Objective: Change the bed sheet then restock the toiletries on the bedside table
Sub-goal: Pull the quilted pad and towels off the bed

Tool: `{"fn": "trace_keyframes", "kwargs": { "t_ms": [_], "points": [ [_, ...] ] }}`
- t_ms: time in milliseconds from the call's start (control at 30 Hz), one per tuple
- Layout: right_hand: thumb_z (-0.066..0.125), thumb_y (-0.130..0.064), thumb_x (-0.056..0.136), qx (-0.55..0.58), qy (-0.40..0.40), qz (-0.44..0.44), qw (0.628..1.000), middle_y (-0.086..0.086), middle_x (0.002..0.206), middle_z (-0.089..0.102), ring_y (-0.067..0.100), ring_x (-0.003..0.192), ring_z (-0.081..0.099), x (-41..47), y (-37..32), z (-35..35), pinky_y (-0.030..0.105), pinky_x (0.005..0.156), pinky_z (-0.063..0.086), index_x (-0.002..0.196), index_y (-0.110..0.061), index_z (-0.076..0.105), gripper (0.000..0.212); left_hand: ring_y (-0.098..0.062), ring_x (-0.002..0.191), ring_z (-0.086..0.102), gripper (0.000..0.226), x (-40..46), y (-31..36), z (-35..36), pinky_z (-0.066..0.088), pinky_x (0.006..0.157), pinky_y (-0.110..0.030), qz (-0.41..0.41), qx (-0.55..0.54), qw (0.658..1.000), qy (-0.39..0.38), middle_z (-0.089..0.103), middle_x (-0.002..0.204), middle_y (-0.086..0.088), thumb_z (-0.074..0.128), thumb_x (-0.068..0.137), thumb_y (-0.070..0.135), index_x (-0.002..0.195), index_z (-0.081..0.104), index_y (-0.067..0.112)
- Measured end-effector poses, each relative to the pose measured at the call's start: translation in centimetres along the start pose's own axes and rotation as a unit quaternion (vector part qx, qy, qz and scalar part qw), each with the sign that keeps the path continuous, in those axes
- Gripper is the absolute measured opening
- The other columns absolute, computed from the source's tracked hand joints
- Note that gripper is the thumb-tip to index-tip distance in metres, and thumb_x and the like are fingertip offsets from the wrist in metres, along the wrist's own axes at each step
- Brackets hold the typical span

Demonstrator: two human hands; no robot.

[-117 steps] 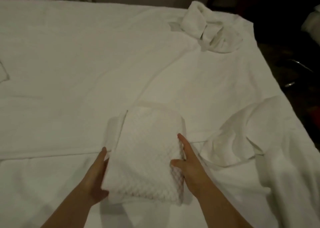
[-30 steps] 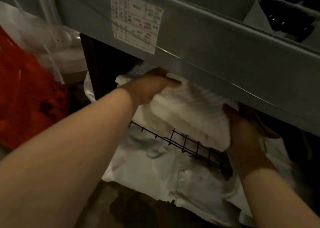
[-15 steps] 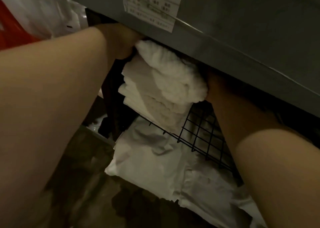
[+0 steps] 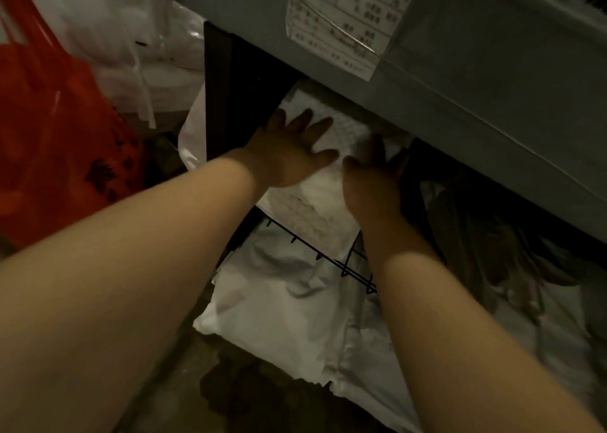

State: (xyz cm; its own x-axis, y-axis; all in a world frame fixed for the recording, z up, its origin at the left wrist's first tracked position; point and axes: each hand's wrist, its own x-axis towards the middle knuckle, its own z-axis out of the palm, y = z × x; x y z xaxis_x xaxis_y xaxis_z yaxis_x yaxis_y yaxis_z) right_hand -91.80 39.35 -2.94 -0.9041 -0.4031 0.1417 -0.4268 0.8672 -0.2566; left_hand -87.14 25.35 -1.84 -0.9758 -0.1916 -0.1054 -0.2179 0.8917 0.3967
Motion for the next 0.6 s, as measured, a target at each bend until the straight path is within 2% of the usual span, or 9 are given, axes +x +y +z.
{"fn": "trace_keyframes", "kwargs": {
  "t_ms": [33,67,100,133,167,233,333,433,600],
  "points": [
    [0.037,-0.025,0.099,0.006,-0.020,0.006,1.000,0.009,0.159,0.001,0.027,0.144,0.007,-0.2,-0.4,-0.4,-0.002,0.089,-0.003,0.152,-0.014,0.009,0.061,-0.031,0.145,-0.011,0.068,-0.2,-0.4,0.4,0.000,0.117,-0.051,0.003,0.003,1.000,0.003,-0.010,0.159,0.008,0.021,0.089,0.070,0.146,-0.006,0.047],
    [0.038,-0.022,0.098,-0.034,-0.060,0.009,0.998,0.012,0.158,-0.002,0.030,0.145,0.002,-0.9,-0.7,-0.5,0.008,0.104,0.000,0.151,-0.016,0.012,0.059,-0.031,0.145,-0.011,0.068,-0.3,-0.6,0.6,0.000,0.118,-0.051,0.000,0.000,1.000,-0.004,-0.009,0.159,0.007,0.022,0.089,0.070,0.147,-0.006,0.046],
    [0.040,-0.018,0.098,-0.068,-0.067,0.013,0.995,0.018,0.157,-0.001,0.033,0.145,-0.001,-1.8,-1.5,-1.2,0.029,0.116,0.007,0.149,-0.015,0.019,0.056,-0.031,0.145,-0.010,0.069,-0.1,-0.5,0.5,-0.001,0.118,-0.049,0.000,0.003,1.000,-0.002,-0.009,0.159,0.006,0.022,0.090,0.069,0.148,-0.005,0.044],
    [0.046,-0.014,0.095,-0.101,-0.043,-0.005,0.994,0.025,0.155,0.006,0.036,0.144,0.004,-2.1,-1.4,-1.7,0.050,0.115,0.013,0.145,-0.012,0.031,0.052,-0.032,0.145,-0.008,0.068,-0.3,0.0,0.2,0.000,0.118,-0.048,0.003,0.019,1.000,0.008,-0.007,0.159,0.003,0.021,0.091,0.067,0.149,-0.004,0.040],
    [0.054,-0.012,0.090,-0.091,0.019,-0.019,0.995,0.029,0.151,0.018,0.038,0.143,0.015,-2.5,-1.2,-1.9,0.060,0.110,0.021,0.137,-0.009,0.044,0.049,-0.032,0.146,-0.004,0.067,-0.9,0.7,-0.1,0.001,0.118,-0.046,0.011,0.037,0.999,0.029,-0.003,0.160,0.000,0.020,0.094,0.063,0.150,-0.001,0.035],
    [0.055,-0.016,0.091,-0.033,0.061,0.006,0.998,0.024,0.152,0.022,0.036,0.141,0.023,-4.4,-1.5,-2.6,0.051,0.111,0.024,0.137,-0.009,0.045,0.048,-0.029,0.146,0.004,0.061,-3.4,1.7,0.0,0.005,0.118,-0.043,0.047,0.058,0.994,0.082,0.006,0.160,-0.005,0.020,0.098,0.052,0.152,0.008,0.025],
    [0.039,-0.030,0.100,0.096,0.015,0.087,0.992,0.005,0.159,0.002,0.025,0.144,0.010,-9.4,-2.8,-2.9,0.029,0.112,0.012,0.150,-0.027,0.017,0.055,-0.024,0.146,0.005,0.057,-9.0,0.8,1.4,0.004,0.117,-0.038,0.073,0.033,0.990,0.119,0.008,0.159,-0.004,0.021,0.100,0.047,0.151,0.014,0.023],
    [0.047,-0.021,0.095,0.135,0.071,0.005,0.988,0.010,0.152,0.026,0.028,0.137,0.026,-14.3,-5.1,-2.3,0.036,0.112,0.022,0.143,-0.017,0.037,0.049,-0.026,0.143,0.014,0.057,-15.8,-1.7,1.7,0.012,0.114,-0.038,0.023,0.027,0.987,0.156,0.021,0.156,-0.005,0.021,0.097,0.049,0.147,0.031,0.022],
    [0.056,-0.008,0.088,0.198,-0.019,-0.087,0.976,0.014,0.129,0.054,0.031,0.121,0.045,-24.0,-11.2,-0.4,0.041,0.101,0.033,0.131,-0.009,0.051,0.043,-0.028,0.137,0.028,0.049,-31.0,-5.5,2.8,0.020,0.113,-0.037,-0.151,-0.027,0.962,0.227,0.038,0.146,-0.005,0.031,0.095,0.043,0.134,0.051,0.021]
  ]
}}
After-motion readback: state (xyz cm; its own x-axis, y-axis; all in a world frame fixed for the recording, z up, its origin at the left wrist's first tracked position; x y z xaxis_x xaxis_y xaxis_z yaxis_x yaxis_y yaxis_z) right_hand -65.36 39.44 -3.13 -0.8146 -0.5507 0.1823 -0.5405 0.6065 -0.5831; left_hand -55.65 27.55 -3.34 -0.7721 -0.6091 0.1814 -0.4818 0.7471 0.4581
